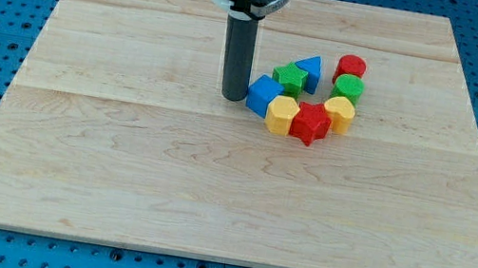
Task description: Point at the blue triangle
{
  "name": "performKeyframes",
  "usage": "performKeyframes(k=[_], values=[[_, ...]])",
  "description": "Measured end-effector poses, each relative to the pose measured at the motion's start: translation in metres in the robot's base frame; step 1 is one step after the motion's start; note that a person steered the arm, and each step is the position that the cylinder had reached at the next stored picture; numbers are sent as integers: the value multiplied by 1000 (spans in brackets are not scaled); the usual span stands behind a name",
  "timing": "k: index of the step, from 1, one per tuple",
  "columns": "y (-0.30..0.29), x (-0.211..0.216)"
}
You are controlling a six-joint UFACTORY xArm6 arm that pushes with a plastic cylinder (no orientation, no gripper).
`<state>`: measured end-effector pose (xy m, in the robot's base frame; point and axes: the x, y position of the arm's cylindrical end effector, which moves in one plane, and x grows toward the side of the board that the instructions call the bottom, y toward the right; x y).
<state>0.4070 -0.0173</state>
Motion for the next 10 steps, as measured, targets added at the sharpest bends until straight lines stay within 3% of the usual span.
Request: performKeyframes(k=[1,2,4,5,6,7,9,10], values=[[0,0],[-42,19],[-32,113],[-58,99],[-84,46],[-66,-13],[23,-104],[90,-106]])
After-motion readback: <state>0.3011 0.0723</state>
